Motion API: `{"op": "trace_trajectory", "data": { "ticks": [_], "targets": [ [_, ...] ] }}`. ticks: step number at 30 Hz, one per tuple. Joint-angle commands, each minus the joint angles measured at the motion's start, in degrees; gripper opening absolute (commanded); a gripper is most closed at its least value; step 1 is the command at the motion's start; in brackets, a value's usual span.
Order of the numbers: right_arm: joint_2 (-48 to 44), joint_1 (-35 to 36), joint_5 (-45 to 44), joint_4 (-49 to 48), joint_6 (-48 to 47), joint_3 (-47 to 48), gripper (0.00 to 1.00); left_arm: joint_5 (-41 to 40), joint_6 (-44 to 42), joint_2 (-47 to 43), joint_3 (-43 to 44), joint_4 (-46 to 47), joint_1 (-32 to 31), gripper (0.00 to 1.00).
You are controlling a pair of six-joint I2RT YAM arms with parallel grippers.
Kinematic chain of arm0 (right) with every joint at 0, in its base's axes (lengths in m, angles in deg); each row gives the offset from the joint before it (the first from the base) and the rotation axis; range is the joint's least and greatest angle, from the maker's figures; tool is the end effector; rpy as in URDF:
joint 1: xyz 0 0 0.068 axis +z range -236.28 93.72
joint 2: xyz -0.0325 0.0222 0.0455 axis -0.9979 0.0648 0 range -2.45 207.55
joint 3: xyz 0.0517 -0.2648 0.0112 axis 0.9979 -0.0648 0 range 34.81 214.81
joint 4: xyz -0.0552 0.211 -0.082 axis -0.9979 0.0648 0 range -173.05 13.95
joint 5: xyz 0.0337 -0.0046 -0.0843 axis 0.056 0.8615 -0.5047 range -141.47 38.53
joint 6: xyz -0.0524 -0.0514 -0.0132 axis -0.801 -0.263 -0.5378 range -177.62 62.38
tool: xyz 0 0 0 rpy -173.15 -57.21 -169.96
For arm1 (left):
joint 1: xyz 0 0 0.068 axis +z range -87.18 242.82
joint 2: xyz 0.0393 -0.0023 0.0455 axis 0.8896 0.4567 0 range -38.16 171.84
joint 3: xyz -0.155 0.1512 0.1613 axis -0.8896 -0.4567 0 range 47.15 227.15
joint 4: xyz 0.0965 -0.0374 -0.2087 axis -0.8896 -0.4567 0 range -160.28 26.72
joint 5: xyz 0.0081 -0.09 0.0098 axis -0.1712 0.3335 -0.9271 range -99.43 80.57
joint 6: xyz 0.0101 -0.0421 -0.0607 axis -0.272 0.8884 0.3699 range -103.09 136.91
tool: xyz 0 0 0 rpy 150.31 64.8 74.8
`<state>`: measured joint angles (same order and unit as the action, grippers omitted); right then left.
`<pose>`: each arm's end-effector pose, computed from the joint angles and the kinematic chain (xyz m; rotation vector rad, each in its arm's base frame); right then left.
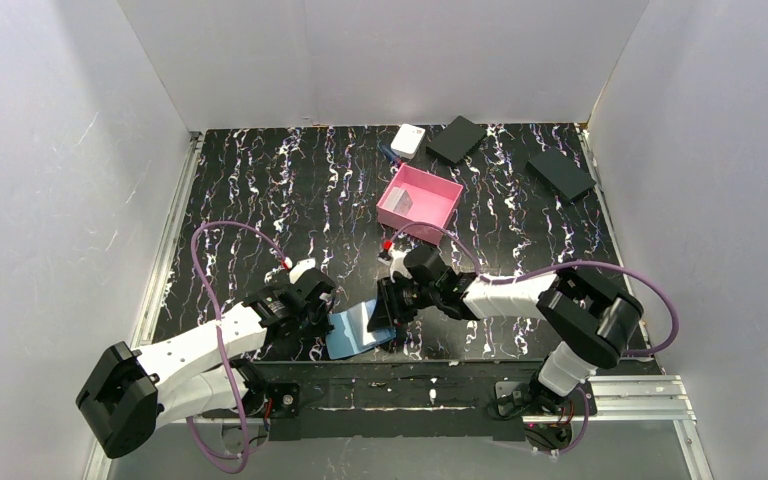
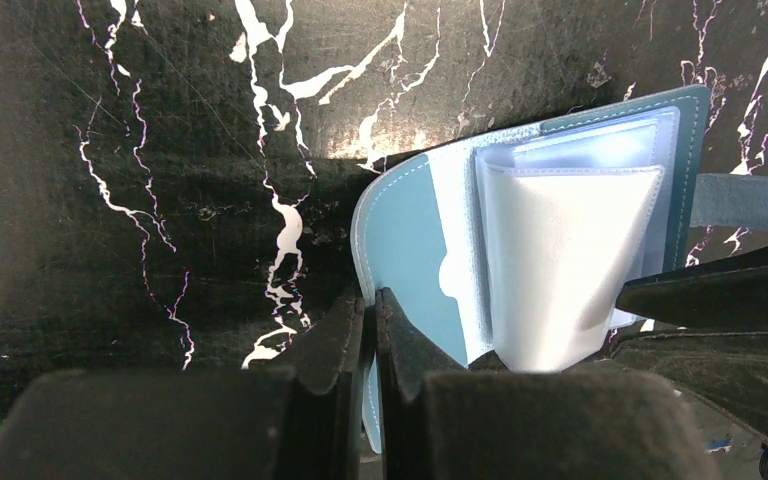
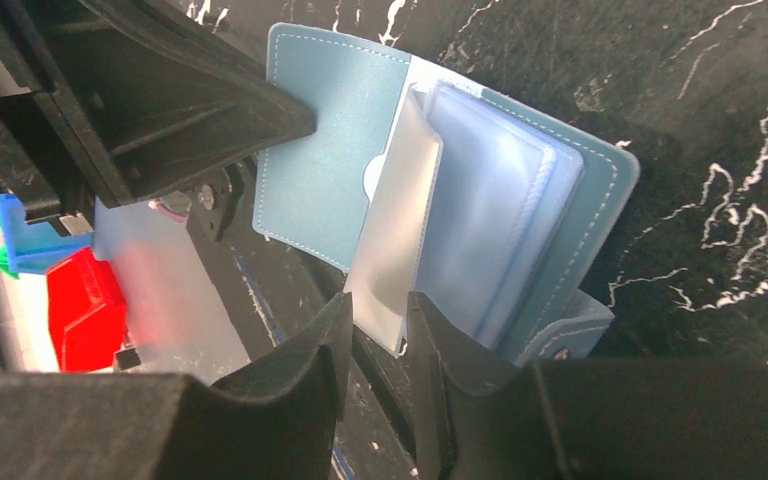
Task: Put the credit cards into the card holder
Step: Open the card holder at the center of the board.
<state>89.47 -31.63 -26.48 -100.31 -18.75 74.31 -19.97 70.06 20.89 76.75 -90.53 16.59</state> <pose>0.1601 0.2714 0.1659 -0.6191 2.4028 1.3059 0.1302 -0.1194 0.1710 -0.2280 2.5860 -0.4372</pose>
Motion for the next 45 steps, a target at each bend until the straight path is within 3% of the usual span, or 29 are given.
{"op": "trace_trajectory", "data": {
  "ticks": [1, 14, 24, 30, 39, 45],
  "targets": [
    [0.99, 0.01, 3.26, -7.34, 3.73, -1.16, 0.35, -0.12, 0.61, -0.95, -1.01, -0.13, 0.06, 0.00],
    [5.93, 0.24, 8.86, -27.10, 15.35, -4.05, 0.41, 0.73, 1.17, -0.15, -1.05, 2.39, 0.07, 0.00],
    [11.30, 2.74, 10.44, -33.59, 18.75, -2.27, 0.41, 0.74, 1.56, -0.19, -1.29, 2.73, 0.06, 0.00],
    [12.04, 3.71, 10.83, -33.68, 17.47, -2.00, 0.48, 1.09, 1.61, -0.74, -1.41, 3.25, 0.14, 0.00],
    [16.65, 3.71, 10.91, -34.01, 13.51, -2.26, 0.52, 1.15, 2.93, -6.88, -2.49, -1.23, 1.93, 0.24],
    [19.00, 3.79, 11.19, -34.65, 13.07, -1.61, 0.40, 0.55, 2.96, -12.15, -0.02, -9.09, 3.22, 0.42]
  ]
}}
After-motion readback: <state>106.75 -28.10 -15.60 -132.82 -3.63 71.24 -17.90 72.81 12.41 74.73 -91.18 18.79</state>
